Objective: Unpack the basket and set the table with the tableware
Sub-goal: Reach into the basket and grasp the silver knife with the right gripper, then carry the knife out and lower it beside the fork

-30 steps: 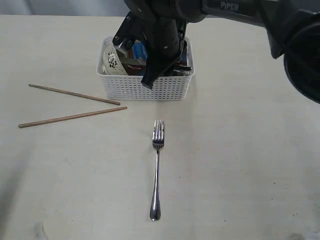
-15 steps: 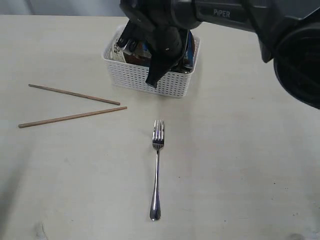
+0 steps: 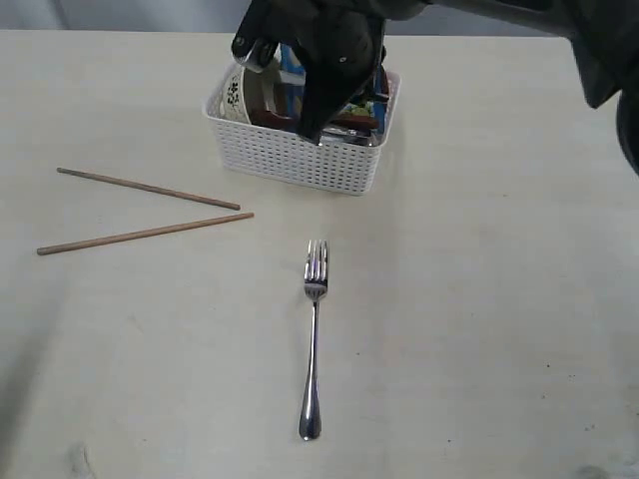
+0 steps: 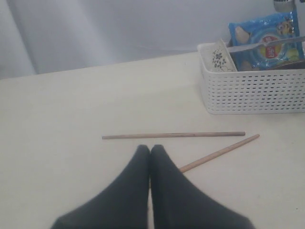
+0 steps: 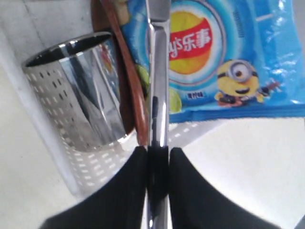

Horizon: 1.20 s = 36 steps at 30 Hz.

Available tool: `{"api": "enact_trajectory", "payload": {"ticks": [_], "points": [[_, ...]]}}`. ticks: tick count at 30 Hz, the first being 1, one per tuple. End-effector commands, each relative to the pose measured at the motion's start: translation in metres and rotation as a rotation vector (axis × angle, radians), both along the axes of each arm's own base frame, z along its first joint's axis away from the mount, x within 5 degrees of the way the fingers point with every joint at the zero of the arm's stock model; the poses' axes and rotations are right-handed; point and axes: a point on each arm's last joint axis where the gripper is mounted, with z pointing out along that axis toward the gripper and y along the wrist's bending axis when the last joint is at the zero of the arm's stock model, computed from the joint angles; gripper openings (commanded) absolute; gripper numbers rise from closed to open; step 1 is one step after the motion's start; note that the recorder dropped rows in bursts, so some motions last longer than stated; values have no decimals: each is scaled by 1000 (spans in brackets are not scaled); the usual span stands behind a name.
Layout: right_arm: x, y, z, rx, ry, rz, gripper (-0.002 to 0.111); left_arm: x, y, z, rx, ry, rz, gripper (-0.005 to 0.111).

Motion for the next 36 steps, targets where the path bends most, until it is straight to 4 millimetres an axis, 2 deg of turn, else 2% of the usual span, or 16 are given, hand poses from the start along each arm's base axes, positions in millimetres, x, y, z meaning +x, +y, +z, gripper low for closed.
{"api": "enact_trajectory", "payload": {"ticks": [1, 10, 16, 20, 25, 29, 31, 32, 36], "points": [[-3, -8, 21, -35, -36, 0, 0, 0, 0, 0, -3, -8, -7, 0], [-11, -13, 48, 26, -59, 1, 0, 0, 0, 0, -3, -8, -7, 0], [-32, -16, 76, 218, -10, -53, 0, 0, 0, 0, -3, -8, -7, 0], [-49, -33, 83, 281, -13, -172, 0, 0, 0, 0, -3, -8, -7, 0], [-84, -60, 69, 302, 58, -307, 0, 0, 0, 0, -3, -8, -7, 0], [-126, -81, 56, 389, 209, -445, 0, 0, 0, 0, -3, -8, -7, 0], [-149, -86, 50, 472, 312, -491, 0, 0, 0, 0, -3, -8, -7, 0], [-161, -84, 49, 584, 374, -511, 0, 0, 0, 0, -3, -8, -7, 0], [-196, -82, 31, 800, 547, -582, 0, 0, 0, 0, -3, -8, -7, 0]]}}
